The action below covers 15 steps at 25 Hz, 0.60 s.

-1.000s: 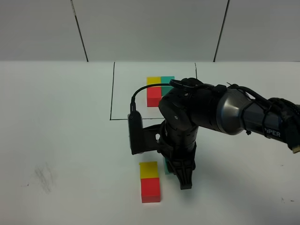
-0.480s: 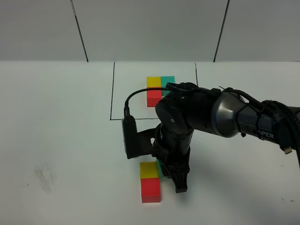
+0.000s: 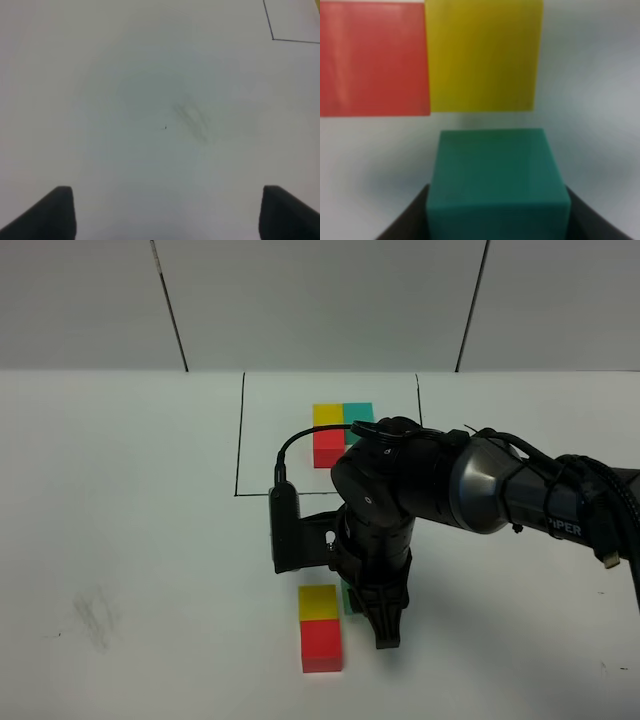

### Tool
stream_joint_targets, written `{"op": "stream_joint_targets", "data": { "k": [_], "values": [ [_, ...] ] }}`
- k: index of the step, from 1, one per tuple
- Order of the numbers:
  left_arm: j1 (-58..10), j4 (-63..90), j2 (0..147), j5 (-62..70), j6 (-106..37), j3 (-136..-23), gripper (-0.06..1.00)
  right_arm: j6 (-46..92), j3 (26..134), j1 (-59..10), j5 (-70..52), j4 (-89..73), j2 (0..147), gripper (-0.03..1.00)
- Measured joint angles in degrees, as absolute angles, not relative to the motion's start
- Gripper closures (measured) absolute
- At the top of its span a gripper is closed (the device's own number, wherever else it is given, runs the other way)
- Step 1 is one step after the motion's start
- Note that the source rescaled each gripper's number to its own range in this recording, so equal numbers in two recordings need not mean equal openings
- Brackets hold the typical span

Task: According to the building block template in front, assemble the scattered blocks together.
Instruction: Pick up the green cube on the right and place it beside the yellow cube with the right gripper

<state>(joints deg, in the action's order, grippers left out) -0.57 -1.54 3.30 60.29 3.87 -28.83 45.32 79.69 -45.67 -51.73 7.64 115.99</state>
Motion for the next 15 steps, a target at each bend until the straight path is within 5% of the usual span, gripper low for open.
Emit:
{"op": "stream_joint_targets", "data": {
  "k": [15],
  "values": [
    [-0.6, -1.5, 3.3, 60.3, 3.9, -28.8, 0.19, 45.2, 79.7, -45.7, -51.8, 7.5, 115.9, 0.77]
  ]
}}
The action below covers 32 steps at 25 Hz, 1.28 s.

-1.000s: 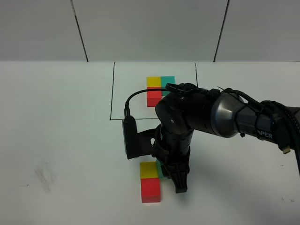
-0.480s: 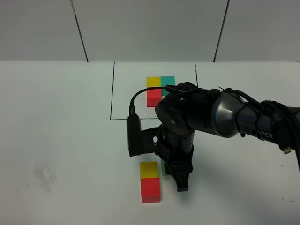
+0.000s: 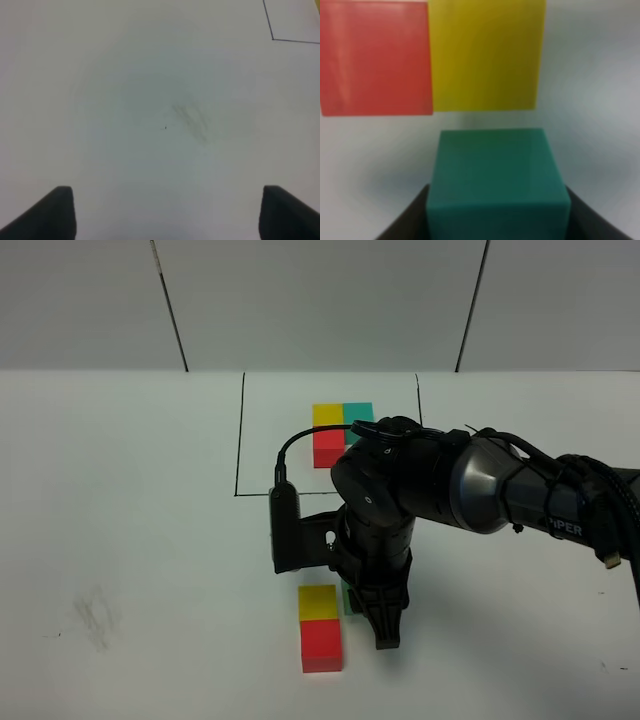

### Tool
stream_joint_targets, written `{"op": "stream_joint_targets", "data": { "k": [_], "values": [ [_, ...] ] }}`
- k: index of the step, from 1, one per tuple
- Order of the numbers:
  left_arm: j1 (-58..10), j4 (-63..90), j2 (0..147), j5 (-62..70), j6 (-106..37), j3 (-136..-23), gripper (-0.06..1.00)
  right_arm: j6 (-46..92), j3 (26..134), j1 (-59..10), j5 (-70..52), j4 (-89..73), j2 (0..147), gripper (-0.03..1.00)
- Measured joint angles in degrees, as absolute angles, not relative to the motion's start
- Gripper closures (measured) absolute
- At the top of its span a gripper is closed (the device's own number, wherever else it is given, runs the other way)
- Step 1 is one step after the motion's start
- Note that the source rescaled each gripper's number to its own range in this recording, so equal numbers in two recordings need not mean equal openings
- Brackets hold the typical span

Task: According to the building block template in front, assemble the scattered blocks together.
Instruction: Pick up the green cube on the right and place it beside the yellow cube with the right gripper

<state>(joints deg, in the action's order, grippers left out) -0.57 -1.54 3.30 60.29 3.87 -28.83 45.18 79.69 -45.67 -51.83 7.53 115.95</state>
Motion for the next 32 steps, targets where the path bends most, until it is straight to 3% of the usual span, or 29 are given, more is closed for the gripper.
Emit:
{"op": "stream_joint_targets", "data": {
  "k": [32],
  "values": [
    [-0.6, -1.5, 3.3, 60.3, 3.9, -28.8, 0.19, 45.6, 80.1, -45.7, -50.9, 5.3, 119.9, 0.77]
  ]
}}
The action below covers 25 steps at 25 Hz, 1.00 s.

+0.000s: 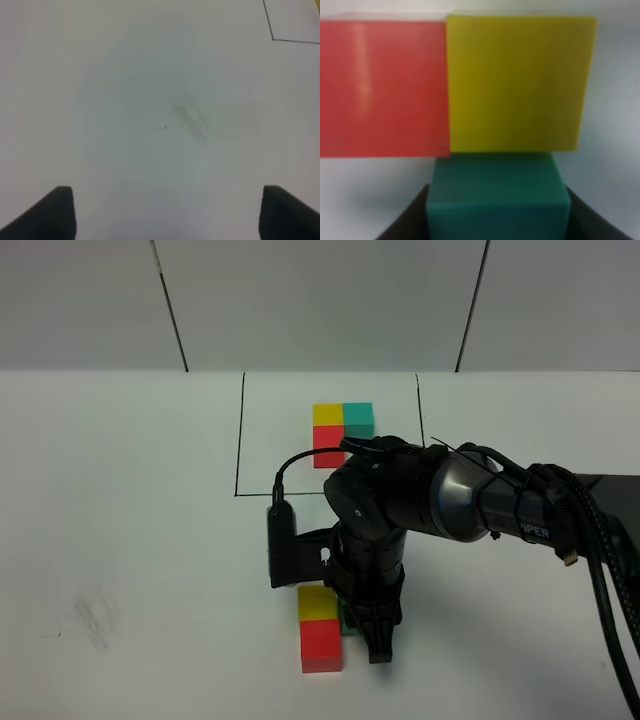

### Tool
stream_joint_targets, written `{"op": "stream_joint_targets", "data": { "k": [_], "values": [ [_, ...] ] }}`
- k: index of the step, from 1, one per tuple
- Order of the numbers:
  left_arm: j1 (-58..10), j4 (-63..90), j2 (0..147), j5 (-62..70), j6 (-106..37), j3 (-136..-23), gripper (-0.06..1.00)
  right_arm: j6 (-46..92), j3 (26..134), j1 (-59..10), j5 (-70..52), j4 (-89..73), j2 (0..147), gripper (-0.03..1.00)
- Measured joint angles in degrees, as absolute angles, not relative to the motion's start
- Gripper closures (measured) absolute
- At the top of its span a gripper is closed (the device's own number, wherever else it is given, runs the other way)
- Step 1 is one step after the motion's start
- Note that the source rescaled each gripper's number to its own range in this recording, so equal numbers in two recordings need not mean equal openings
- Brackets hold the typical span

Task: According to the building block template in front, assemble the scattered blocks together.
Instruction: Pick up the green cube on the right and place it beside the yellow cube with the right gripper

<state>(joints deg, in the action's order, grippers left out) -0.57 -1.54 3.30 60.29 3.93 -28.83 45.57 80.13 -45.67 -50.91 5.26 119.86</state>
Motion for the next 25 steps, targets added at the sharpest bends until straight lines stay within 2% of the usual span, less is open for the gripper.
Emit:
{"op": "stream_joint_targets", "data": {
  "k": [9, 25],
  "values": [
    [-0.6, -1.5, 3.3, 60.3, 3.9, -28.8, 0.19, 43.8, 85.9, -45.7, -56.3, 5.8, 123.5, 0.77],
    [-0.6, -1.5, 3.3, 60.3, 3.9, -28.8, 0.19, 40.3, 86.5, -45.7, -57.2, 4.9, 124.2, 0.77]
  ]
}}
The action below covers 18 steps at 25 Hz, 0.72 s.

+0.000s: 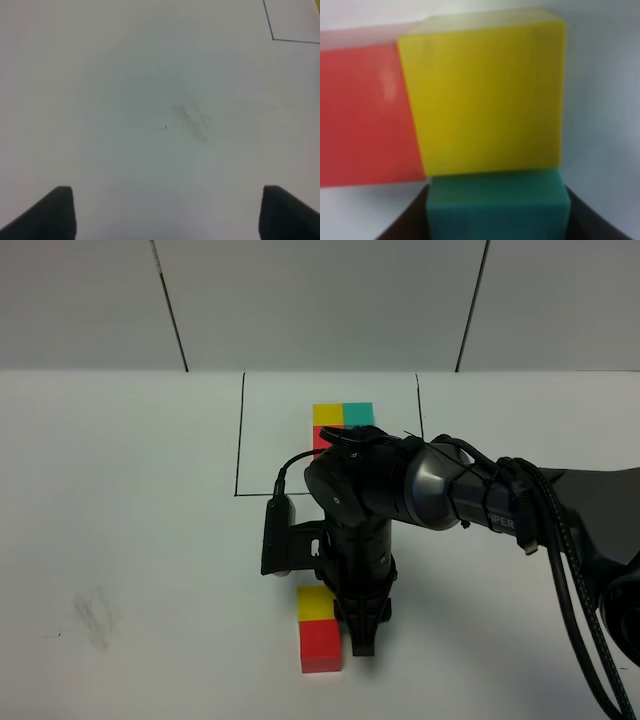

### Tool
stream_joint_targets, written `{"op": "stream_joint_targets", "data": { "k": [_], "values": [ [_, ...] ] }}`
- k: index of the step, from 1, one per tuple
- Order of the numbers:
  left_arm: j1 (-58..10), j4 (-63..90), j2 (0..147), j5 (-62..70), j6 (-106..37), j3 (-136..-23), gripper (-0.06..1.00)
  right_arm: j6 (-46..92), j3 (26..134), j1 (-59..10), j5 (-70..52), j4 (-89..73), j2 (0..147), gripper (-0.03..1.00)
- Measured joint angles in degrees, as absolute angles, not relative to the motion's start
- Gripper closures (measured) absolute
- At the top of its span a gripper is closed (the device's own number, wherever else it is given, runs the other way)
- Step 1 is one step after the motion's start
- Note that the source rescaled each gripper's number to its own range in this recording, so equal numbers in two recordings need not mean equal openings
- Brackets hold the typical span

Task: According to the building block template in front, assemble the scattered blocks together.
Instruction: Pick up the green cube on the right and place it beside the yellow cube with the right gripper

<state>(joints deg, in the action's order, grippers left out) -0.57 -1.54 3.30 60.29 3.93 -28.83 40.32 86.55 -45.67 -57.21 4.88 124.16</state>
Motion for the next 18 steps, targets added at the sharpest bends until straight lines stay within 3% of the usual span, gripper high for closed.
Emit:
{"op": "stream_joint_targets", "data": {
  "k": [18],
  "values": [
    [-0.6, -1.5, 3.3, 60.3, 3.9, -28.8, 0.19, 39.0, 86.5, -45.7, -56.4, 5.8, 125.1, 0.77]
  ]
}}
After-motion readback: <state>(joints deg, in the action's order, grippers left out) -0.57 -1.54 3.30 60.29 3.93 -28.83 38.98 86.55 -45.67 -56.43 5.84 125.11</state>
